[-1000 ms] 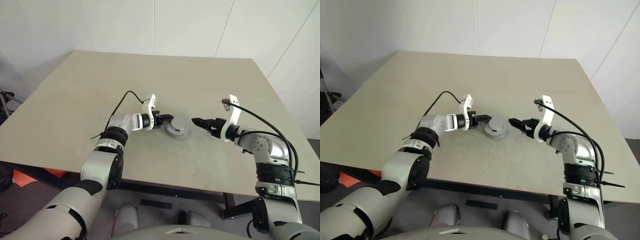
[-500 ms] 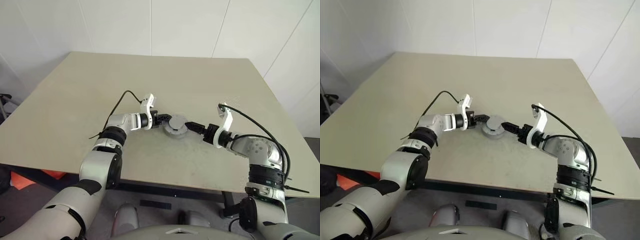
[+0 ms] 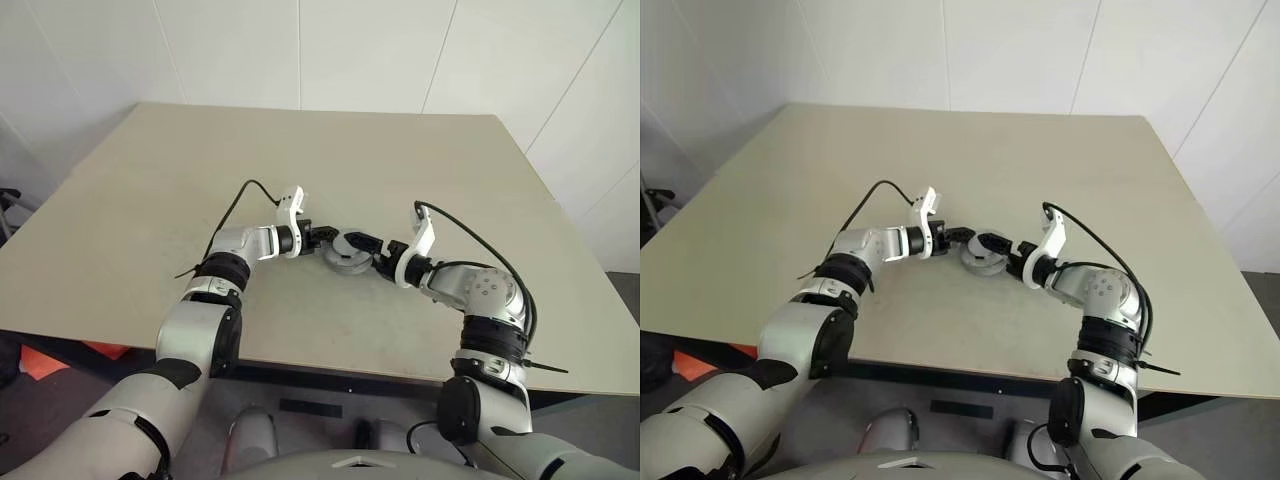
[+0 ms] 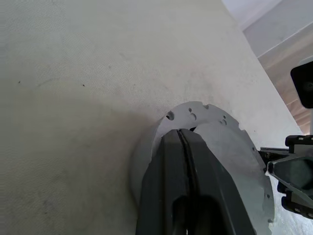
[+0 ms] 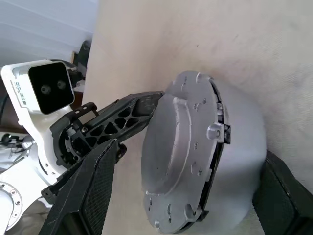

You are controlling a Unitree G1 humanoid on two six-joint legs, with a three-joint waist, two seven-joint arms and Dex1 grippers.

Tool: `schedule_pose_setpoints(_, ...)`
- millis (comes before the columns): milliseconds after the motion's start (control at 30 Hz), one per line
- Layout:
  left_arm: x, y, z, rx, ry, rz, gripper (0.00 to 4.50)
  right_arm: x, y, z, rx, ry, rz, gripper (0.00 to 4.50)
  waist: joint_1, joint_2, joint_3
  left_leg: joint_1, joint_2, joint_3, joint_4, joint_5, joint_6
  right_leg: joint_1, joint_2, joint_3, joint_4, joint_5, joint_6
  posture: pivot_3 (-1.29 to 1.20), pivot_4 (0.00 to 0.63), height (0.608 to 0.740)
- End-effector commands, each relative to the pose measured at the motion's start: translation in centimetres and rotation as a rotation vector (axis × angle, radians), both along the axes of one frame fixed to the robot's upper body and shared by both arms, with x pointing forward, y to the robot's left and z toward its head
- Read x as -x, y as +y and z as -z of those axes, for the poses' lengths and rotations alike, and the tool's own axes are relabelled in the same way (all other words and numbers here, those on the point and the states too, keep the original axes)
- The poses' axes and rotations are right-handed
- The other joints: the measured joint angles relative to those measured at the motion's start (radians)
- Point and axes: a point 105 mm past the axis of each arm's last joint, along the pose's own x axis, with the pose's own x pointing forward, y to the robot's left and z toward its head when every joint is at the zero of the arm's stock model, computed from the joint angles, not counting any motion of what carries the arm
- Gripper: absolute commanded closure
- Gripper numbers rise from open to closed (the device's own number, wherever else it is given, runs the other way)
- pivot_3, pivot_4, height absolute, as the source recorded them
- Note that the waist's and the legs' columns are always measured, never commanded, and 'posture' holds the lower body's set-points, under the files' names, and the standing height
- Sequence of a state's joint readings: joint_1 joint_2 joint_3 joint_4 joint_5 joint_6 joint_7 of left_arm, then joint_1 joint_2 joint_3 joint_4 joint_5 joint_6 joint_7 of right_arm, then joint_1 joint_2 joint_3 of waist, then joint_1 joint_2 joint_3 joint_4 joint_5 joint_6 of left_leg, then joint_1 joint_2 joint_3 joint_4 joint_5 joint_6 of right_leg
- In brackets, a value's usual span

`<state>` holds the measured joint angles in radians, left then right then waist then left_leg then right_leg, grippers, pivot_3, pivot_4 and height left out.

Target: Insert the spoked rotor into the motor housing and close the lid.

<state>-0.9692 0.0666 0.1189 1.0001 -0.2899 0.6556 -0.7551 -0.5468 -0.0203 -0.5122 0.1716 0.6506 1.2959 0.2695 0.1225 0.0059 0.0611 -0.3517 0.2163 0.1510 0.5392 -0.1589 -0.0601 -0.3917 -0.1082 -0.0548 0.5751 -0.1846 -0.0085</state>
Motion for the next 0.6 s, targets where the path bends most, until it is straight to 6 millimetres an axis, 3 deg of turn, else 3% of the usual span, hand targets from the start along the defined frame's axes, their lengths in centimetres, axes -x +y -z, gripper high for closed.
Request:
schedule_pose_setpoints(33,0.4,-0.4,0.7,-0.026,0.024,0.015,4.50,0.0,3.1,-2.1,-0.080,-0.054,-0.088,0.01,0.000,0.000,0.000,0.000,0.000,0.000,0.000,0.000,0.000,0.000,0.000,0.000,0.000,0.000,0.000,0.00,0.000,0.740)
schedule_pose_setpoints(67,0.3,-0.4,0.7,-0.026,0.023,0.014,4.50,-0.1,3.1,-1.8,-0.076,-0.048,-0.080,0.01,0.000,0.000,0.000,-0.001,0.000,0.000,-0.001,0.000,0.000,-0.001,0.000,0.000,0.000,0.000,0.000,0.00,0.000,0.740)
schedule_pose_setpoints(167,0.3,-0.4,0.7,-0.026,0.021,0.012,4.50,-0.3,2.9,-1.5,-0.069,-0.039,-0.060,0.65,0.000,0.000,0.000,-0.002,0.000,0.000,-0.001,0.000,0.000,-0.002,0.000,0.000,0.000,0.000,0.000,0.00,0.000,0.740)
schedule_pose_setpoints(333,0.3,-0.3,0.7,-0.025,0.019,0.010,4.50,-0.7,2.1,-1.4,-0.050,-0.046,-0.030,2.16,0.001,0.000,0.000,-0.005,-0.001,0.000,-0.001,0.001,-0.002,-0.005,0.000,0.000,0.001,0.000,0.000,0.00,0.000,0.740)
schedule_pose_setpoints(600,-0.2,-0.1,0.2,0.010,0.003,-0.024,4.50,-1.3,1.8,-2.4,-0.055,-0.089,-0.007,2.31,0.005,0.000,0.000,-0.005,-0.001,0.000,-0.001,0.002,-0.003,-0.006,0.000,0.000,0.003,0.000,0.000,0.00,0.000,0.740)
